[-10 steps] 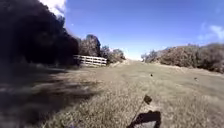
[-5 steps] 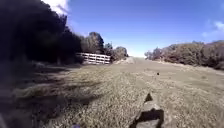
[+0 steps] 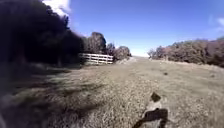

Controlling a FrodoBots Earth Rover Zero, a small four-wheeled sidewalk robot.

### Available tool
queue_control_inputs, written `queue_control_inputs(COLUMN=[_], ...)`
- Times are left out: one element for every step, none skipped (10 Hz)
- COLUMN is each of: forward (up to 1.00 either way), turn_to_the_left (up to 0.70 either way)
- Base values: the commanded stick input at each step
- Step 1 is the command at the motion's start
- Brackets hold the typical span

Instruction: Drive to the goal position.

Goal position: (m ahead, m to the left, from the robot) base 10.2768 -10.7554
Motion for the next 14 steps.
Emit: queue_control_inputs(forward=[0.70,0.70,0.70,0.70,0.70,0.70,0.70,0.70,0.70,0.70,0.70,0.70,0.70,0.70], turn_to_the_left=[0.00,0.00,0.00,0.00,0.00,0.00,0.00,0.00,-0.35,-0.35,-0.35,-0.35,0.00,0.00])
